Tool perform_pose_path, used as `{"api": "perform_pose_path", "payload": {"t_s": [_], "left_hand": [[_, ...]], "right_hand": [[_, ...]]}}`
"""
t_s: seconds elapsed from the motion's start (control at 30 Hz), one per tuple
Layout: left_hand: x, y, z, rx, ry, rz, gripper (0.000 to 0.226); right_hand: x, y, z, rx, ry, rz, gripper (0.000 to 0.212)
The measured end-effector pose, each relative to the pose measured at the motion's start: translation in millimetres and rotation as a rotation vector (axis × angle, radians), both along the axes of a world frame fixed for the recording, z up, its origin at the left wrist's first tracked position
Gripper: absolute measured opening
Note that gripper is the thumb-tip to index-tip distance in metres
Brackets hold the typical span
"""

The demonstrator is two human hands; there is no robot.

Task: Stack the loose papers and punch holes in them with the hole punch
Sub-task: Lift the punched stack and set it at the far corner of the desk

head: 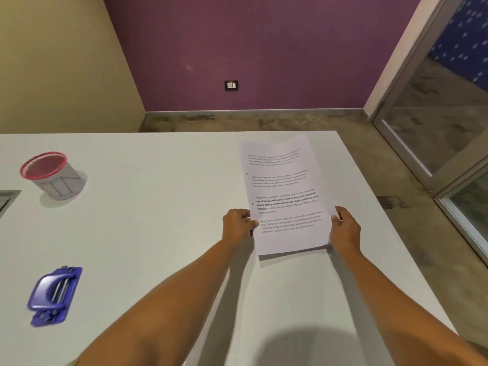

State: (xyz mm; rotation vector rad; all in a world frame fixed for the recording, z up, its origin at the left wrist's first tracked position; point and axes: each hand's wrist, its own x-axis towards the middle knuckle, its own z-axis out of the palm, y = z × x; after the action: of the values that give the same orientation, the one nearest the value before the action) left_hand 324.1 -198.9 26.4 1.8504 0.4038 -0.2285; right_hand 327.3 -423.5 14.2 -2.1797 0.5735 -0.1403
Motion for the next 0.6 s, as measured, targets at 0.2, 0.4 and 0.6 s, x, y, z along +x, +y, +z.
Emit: {"api": "perform_pose_path", "payload": {"t_s": [0.2,0.4,0.6], "left_hand": [[47.3,-48.5,-18.8,0.055,0.006,-0.074,0.022],[87.8,-80.1,-24.3,0.13,-0.017,-0.115,0.038],[104.5,-95.3,-31.7,0.299,-0.057,-0.157,0.025]], "right_hand": [[44.4,-40.1,-17.7,-0.067,0.001,-0.093,0.037],[65.2,-66.2,-30.5,-0.174,0.008,-0.127,0.036],[83.2,-84.0,-39.3,-0.213,0.041,-0.129,0.036]]}}
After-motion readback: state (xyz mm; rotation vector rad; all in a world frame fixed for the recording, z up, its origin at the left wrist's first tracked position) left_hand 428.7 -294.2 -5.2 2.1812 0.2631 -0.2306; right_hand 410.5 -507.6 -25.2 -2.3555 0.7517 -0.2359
